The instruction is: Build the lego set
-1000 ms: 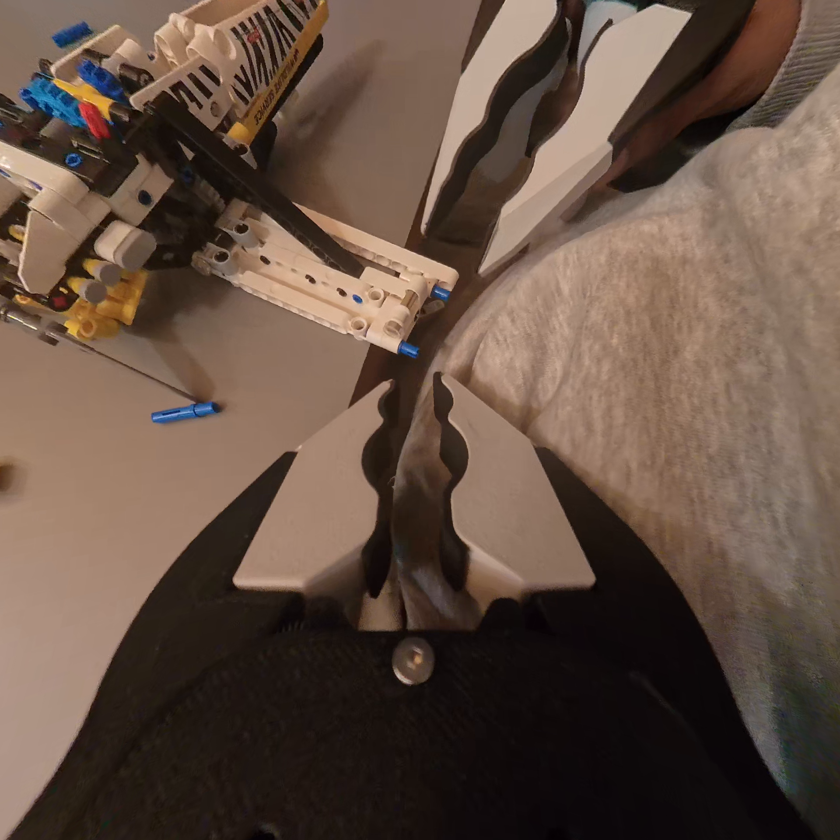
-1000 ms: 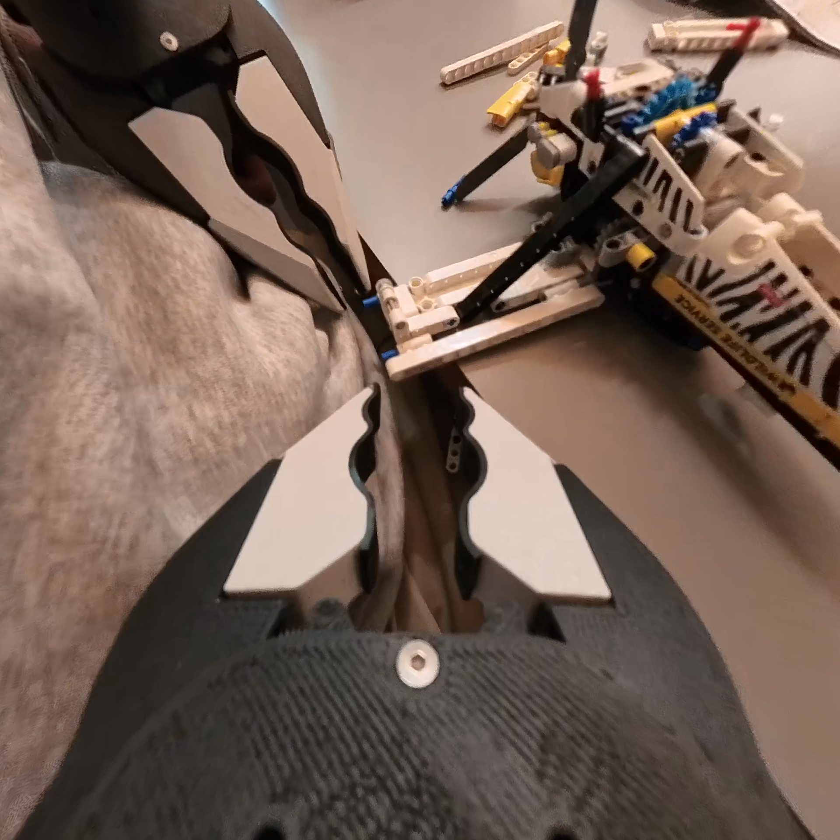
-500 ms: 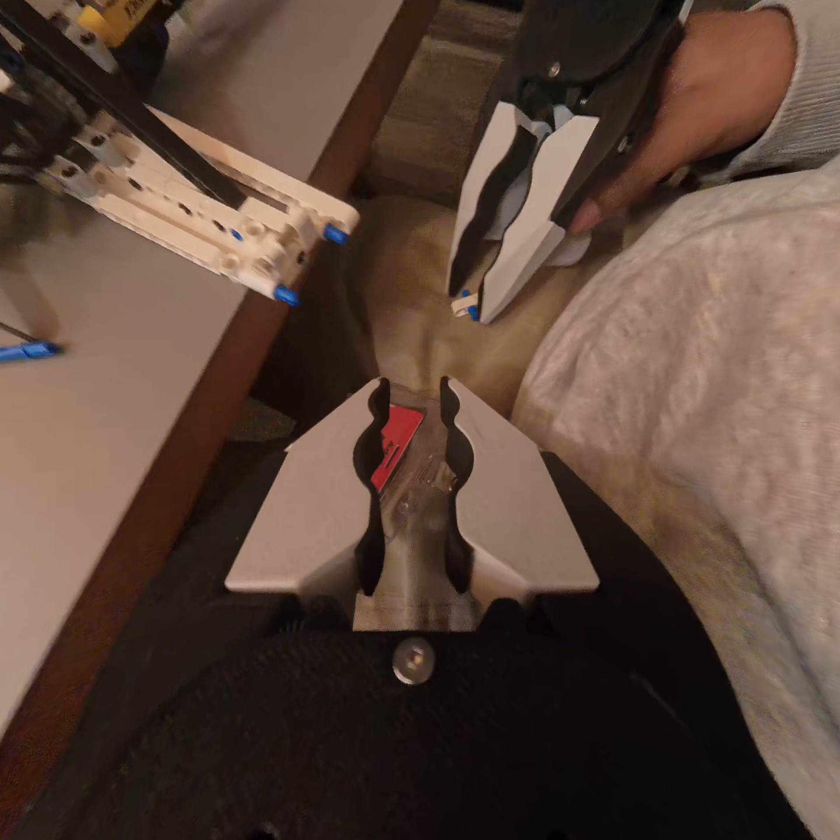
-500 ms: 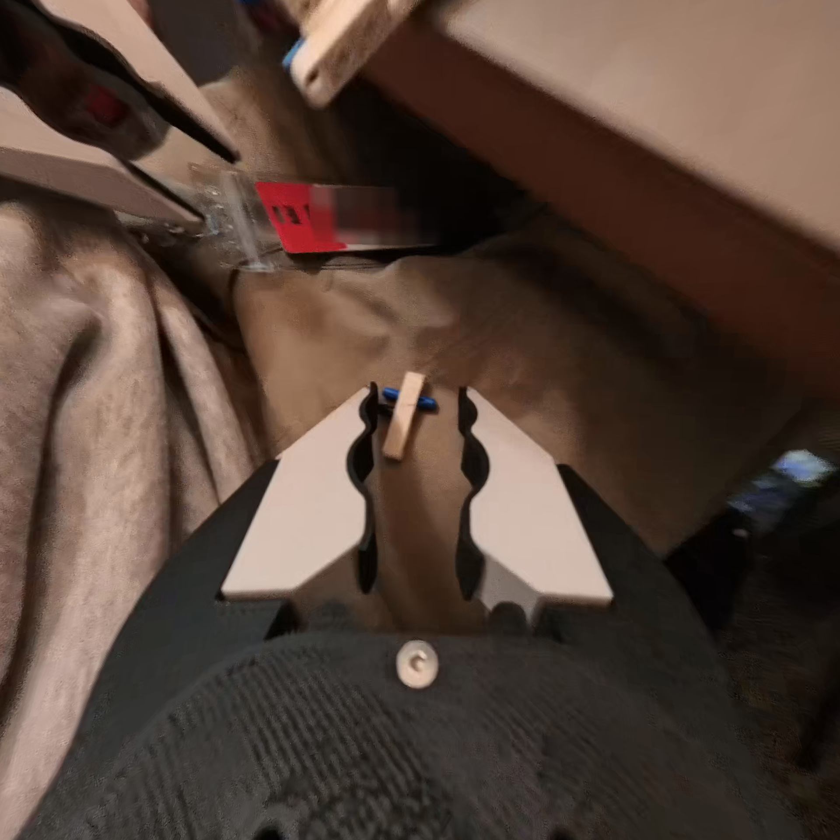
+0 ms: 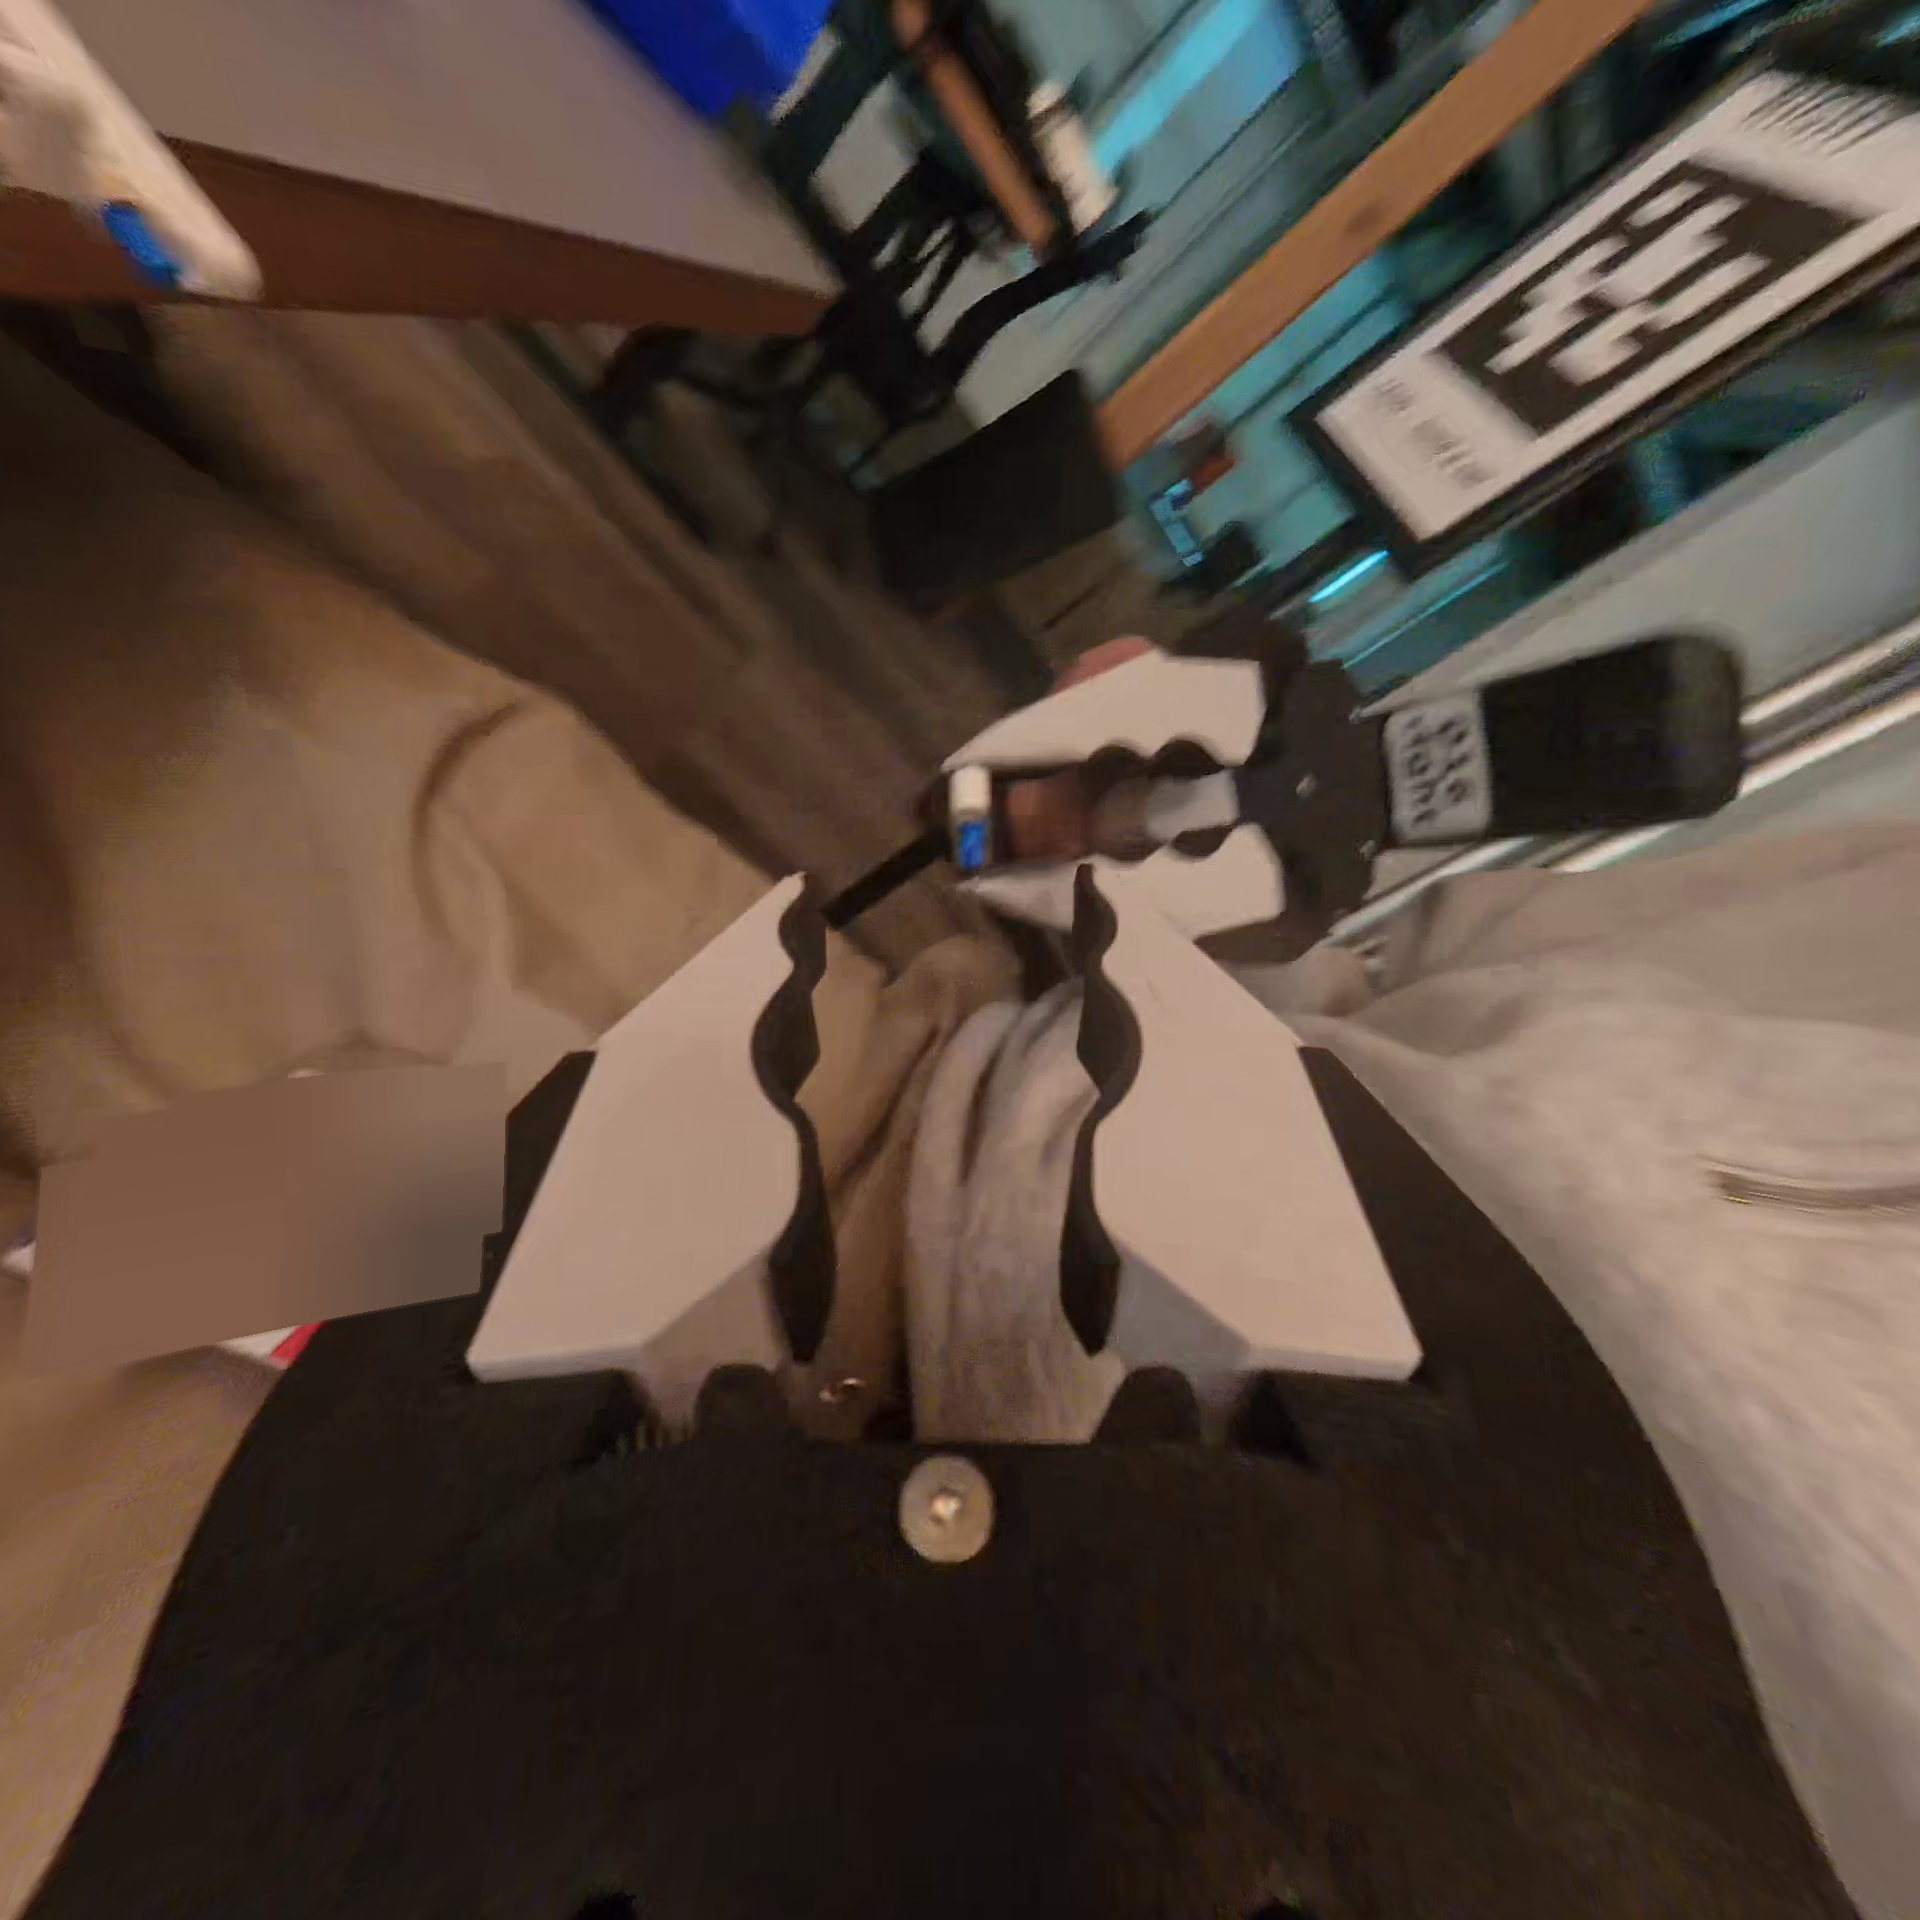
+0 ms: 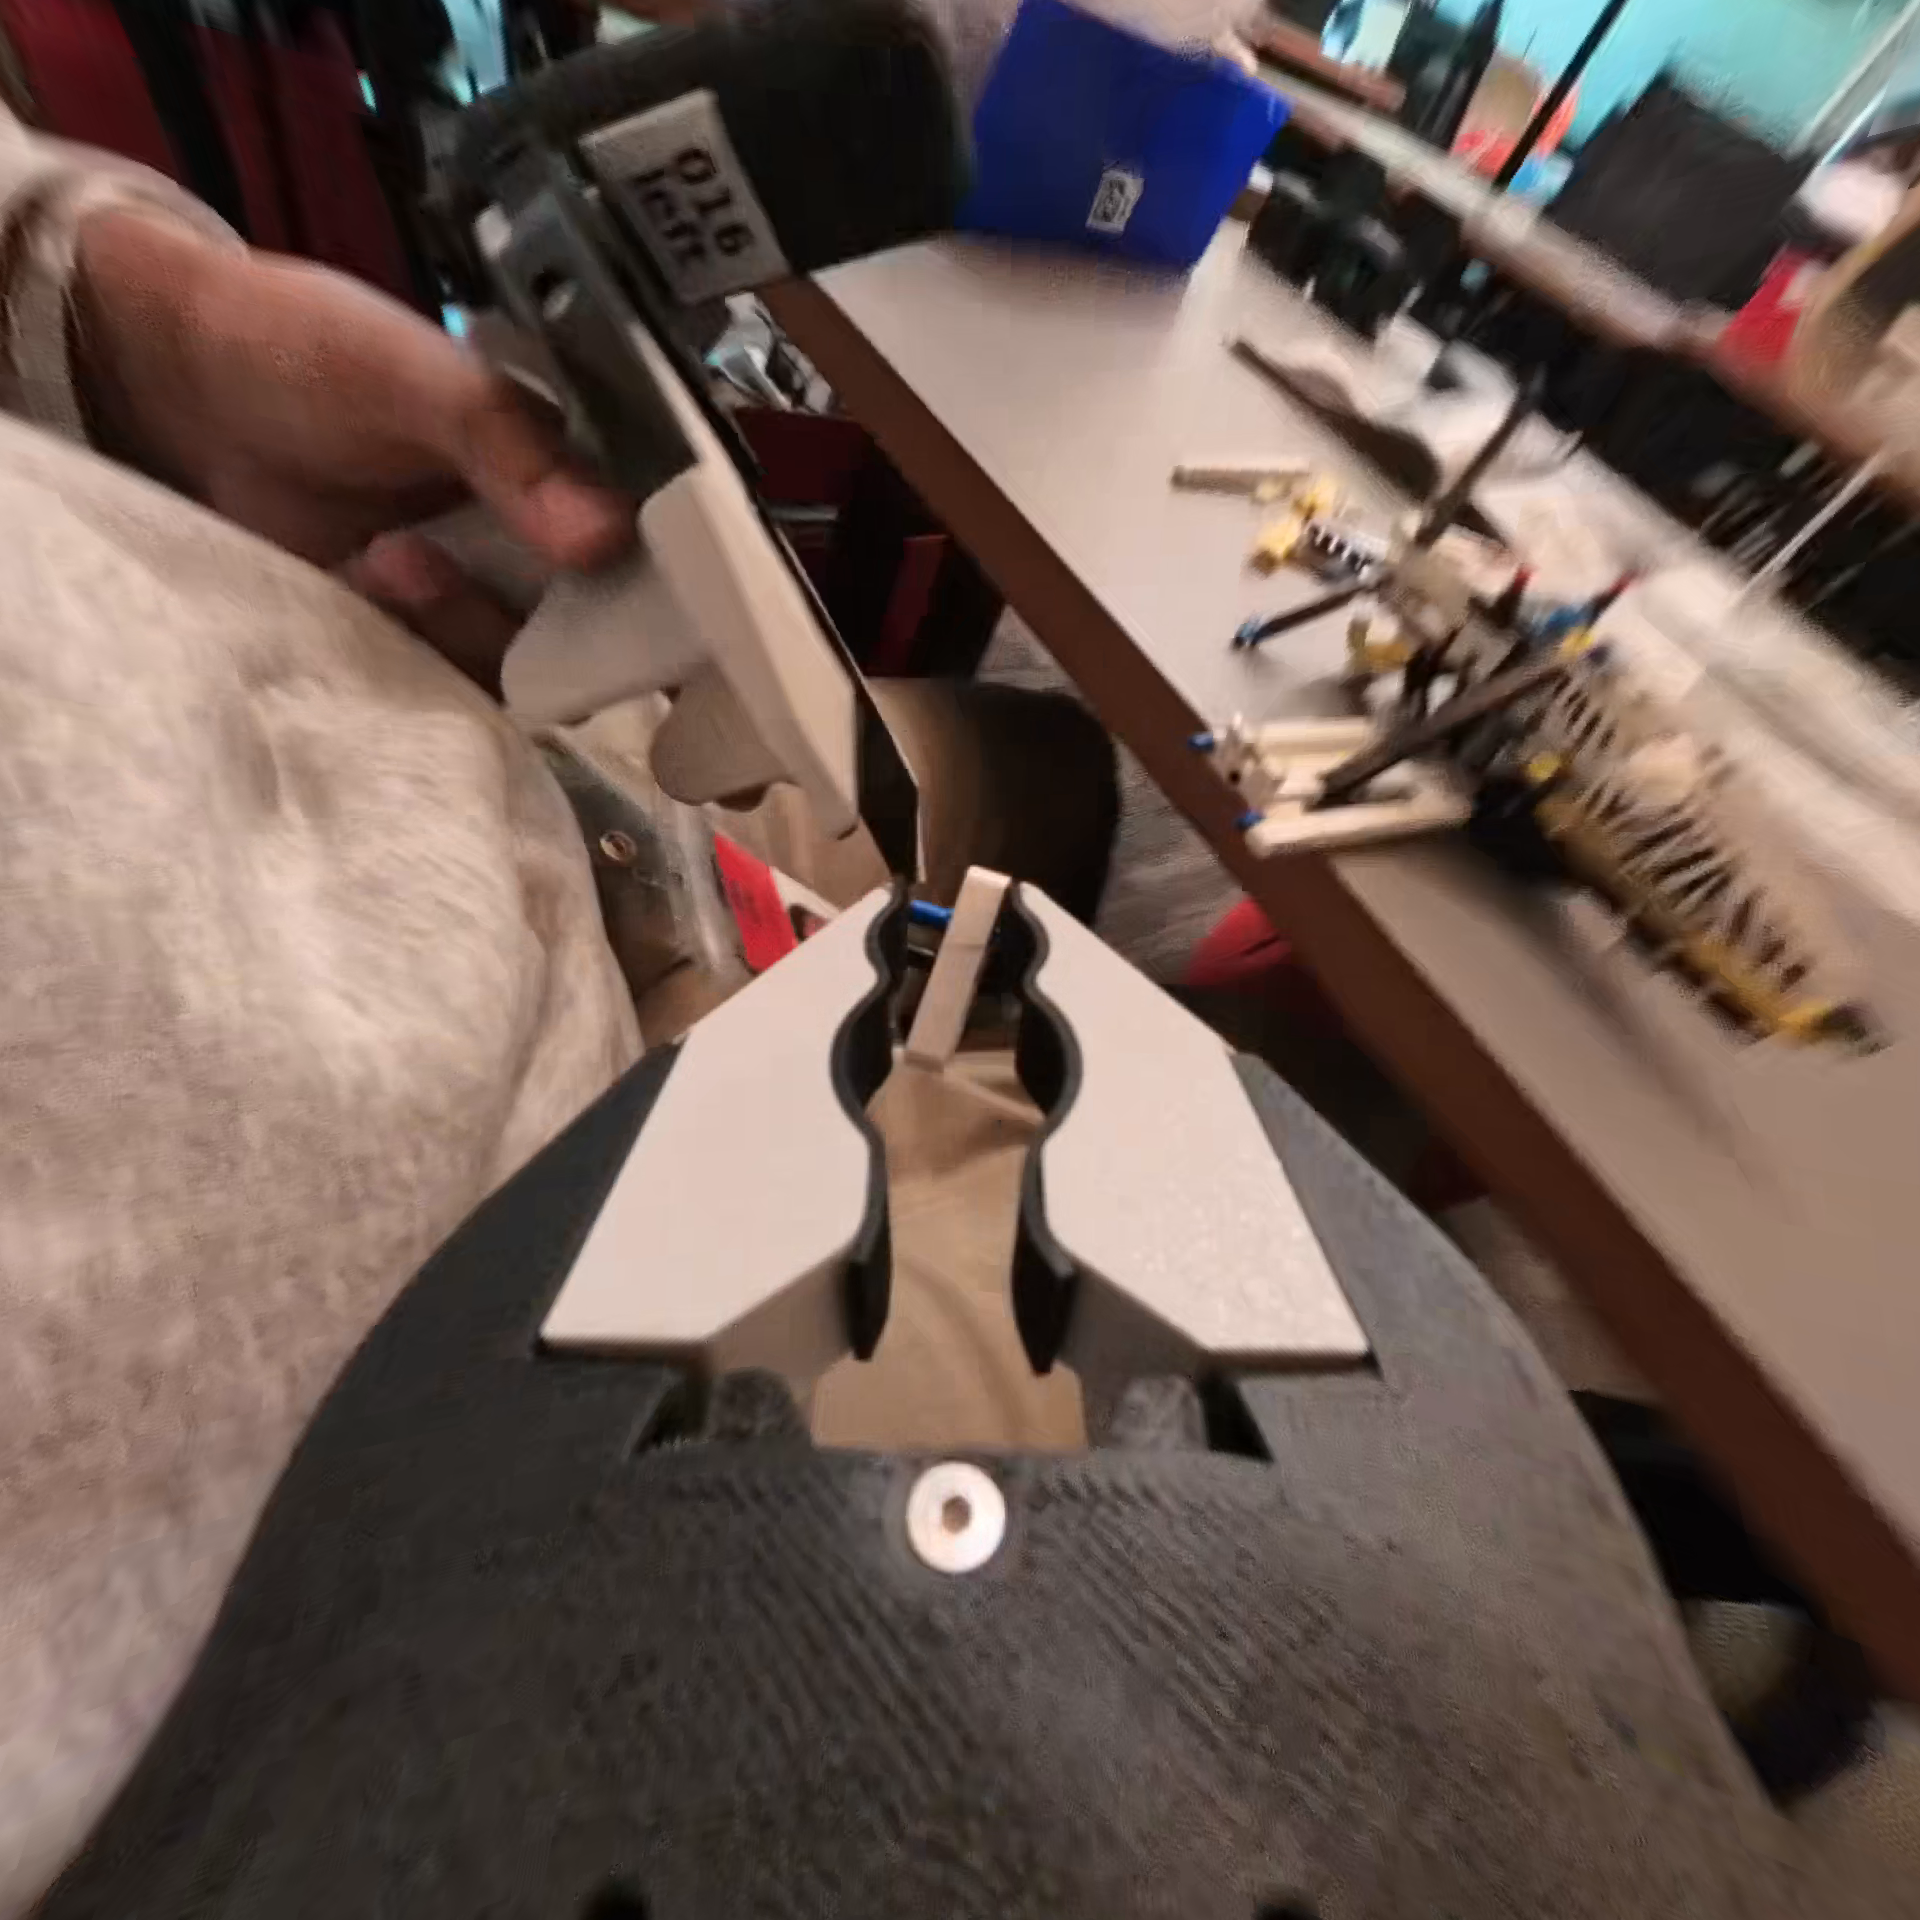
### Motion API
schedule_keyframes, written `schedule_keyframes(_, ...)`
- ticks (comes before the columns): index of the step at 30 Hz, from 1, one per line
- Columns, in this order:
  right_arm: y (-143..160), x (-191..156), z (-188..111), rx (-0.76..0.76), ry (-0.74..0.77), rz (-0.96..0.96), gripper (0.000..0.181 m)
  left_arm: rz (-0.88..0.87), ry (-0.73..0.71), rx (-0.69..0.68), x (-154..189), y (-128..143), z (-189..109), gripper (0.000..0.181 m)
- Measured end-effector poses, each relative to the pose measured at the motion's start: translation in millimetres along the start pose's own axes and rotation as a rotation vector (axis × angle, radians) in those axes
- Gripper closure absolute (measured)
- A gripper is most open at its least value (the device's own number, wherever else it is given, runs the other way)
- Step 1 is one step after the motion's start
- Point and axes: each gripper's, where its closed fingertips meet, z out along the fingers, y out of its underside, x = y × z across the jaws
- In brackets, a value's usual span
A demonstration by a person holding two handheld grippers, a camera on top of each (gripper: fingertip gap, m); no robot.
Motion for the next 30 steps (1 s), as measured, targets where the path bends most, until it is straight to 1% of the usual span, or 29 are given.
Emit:
schedule_keyframes(2, -5.4, -16.3, -1.8, -0.020, 0.017, -0.135, 0.165, 0.006, 0.060, 0.048, 14.2, -0.8, -3.7, 0.143)
schedule_keyframes(3, -7.4, -23.7, -2.0, -0.024, 0.014, -0.160, 0.165, 0.020, 0.072, 0.061, 19.3, -0.5, -4.6, 0.146)
schedule_keyframes(5, -13.8, -34.2, -3.9, -0.005, 0.002, -0.168, 0.165, 0.045, 0.049, 0.044, 21.0, 2.9, -2.7, 0.155)
schedule_keyframes(7, -19.5, -33.8, -6.4, 0.012, 0.013, -0.165, 0.165, 0.068, 0.037, 0.021, 22.1, 6.3, -0.5, 0.159)
schedule_keyframes(9, -19.7, -31.8, -6.2, 0.004, 0.000, -0.150, 0.165, 0.076, 0.052, 0.021, 24.2, 4.8, -0.3, 0.169)
schedule_keyframes(10, -19.5, -31.1, -5.7, 0.004, -0.007, -0.144, 0.165, 0.079, 0.050, 0.018, 23.0, 4.3, -0.2, 0.171)
schedule_keyframes(11, -19.1, -30.5, -5.0, 0.005, -0.013, -0.139, 0.165, 0.080, 0.049, 0.019, 21.5, 3.4, -0.8, 0.176)
schedule_keyframes(14, -21.0, -28.9, -2.0, 0.030, -0.029, -0.111, 0.165, 0.083, 0.070, 0.030, 19.6, 0.8, -2.9, 0.176)
schedule_keyframes(20, -16.1, -26.4, 12.4, 0.040, -0.076, -0.012, 0.166, -0.010, 0.064, 0.052, 5.1, -3.3, -5.5, 0.175)
schedule_keyframes(22, -14.0, -22.9, 16.1, 0.033, -0.062, -0.020, 0.166, -0.009, 0.030, 0.034, -1.2, -1.5, -4.0, 0.154)
schedule_keyframes(24, -14.3, -22.2, 19.0, 0.030, -0.070, -0.033, 0.165, 0.013, 0.020, 0.009, -1.7, 1.3, -1.2, 0.161)
schedule_keyframes(26, -15.4, -23.0, 21.9, 0.030, -0.083, -0.033, 0.165, 0.040, 0.010, 0.008, -2.0, 0.2, 0.9, 0.176)
schedule_keyframes(29, -18.2, -20.7, 22.8, 0.049, -0.092, -0.010, 0.165, 0.087, -0.004, 0.024, -5.3, -4.5, -1.2, 0.176)
schedule_keyframes(30, -21.5, -18.9, 20.9, 0.078, -0.110, 0.036, 0.160, 0.105, 0.011, 0.040, -4.0, -7.6, -3.1, 0.176)
